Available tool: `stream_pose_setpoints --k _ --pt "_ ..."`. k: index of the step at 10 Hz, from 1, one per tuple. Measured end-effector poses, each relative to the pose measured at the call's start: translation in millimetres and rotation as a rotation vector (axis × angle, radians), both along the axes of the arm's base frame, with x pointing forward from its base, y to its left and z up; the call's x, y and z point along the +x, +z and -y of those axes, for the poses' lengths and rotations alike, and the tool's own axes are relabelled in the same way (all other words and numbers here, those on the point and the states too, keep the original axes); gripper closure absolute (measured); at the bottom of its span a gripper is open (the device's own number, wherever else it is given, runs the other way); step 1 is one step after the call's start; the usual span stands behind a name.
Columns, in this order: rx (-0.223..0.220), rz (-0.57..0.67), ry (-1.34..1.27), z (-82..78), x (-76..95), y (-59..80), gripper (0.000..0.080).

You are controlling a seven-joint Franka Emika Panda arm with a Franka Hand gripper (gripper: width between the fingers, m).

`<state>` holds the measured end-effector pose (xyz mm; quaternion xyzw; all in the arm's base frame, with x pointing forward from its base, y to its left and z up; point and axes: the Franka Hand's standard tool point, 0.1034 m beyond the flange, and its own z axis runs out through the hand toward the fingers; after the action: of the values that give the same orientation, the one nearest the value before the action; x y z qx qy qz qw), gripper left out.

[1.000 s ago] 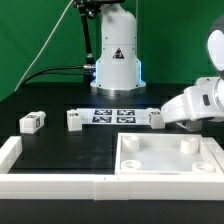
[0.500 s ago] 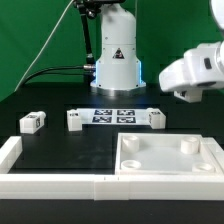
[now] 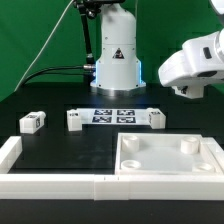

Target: Assemble one leg

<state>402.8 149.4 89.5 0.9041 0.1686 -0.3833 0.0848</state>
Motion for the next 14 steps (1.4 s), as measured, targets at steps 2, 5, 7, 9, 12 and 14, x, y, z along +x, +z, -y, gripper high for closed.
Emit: stream_pose_setpoints --k 2,5,7,9,12,14 --pt "0.064 0.175 0.001 0.2 0.6 1.9 0.0509" --pt "0.15 0.438 -0.068 7.1 6.6 11.7 0.0509" --pt "0.227 0.632 -0.245 20.1 27.1 21.0 0.0509" --pt "0.257 0.701 -0.259 29.2 36.8 21.6 0.0509" --pt "0.257 0.698 -0.257 28.6 36.0 20.4 0.0509" --pt "0.276 0.713 -0.23 32.0 49.2 23.7 0.0509"
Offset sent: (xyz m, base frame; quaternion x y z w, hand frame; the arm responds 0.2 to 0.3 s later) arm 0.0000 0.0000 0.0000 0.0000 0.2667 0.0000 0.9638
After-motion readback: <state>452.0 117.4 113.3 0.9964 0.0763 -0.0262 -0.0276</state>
